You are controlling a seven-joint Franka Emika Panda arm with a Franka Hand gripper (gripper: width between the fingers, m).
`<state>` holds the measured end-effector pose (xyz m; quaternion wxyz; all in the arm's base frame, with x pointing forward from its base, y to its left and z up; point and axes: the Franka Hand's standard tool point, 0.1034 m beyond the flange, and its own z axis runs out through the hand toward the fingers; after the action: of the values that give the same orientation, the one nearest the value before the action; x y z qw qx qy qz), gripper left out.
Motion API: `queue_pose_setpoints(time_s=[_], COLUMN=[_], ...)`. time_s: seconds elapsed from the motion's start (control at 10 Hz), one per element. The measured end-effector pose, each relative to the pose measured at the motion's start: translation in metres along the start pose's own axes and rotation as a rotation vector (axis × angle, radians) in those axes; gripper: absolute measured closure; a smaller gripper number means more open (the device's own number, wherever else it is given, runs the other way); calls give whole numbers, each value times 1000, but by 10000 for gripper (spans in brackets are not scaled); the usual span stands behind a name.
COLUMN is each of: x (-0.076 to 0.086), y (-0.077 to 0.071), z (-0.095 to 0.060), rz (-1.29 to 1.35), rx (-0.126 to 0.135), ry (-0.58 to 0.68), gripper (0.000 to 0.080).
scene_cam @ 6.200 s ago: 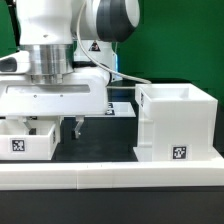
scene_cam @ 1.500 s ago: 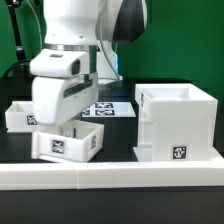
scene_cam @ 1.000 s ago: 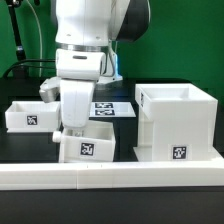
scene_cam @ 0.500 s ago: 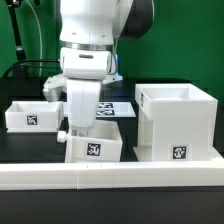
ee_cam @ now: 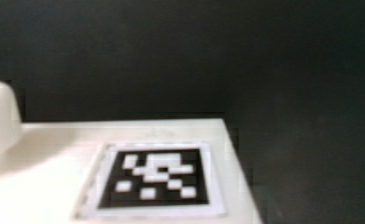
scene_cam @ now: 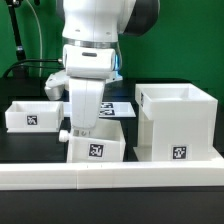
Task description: Assemble drawer
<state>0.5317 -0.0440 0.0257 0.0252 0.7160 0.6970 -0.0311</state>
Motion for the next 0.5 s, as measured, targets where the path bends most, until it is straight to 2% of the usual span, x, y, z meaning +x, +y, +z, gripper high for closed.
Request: queue_pose_setpoints(time_s=[0.1, 0.2, 0.4, 0.5], x=[0, 1, 3, -1], y=[0, 1, 2, 2], z=[0, 0, 0, 0], rz=[0, 0, -2, -1], rx=[0, -23, -20, -20], ry=[0, 3, 5, 5], gripper=[757, 757, 757, 757])
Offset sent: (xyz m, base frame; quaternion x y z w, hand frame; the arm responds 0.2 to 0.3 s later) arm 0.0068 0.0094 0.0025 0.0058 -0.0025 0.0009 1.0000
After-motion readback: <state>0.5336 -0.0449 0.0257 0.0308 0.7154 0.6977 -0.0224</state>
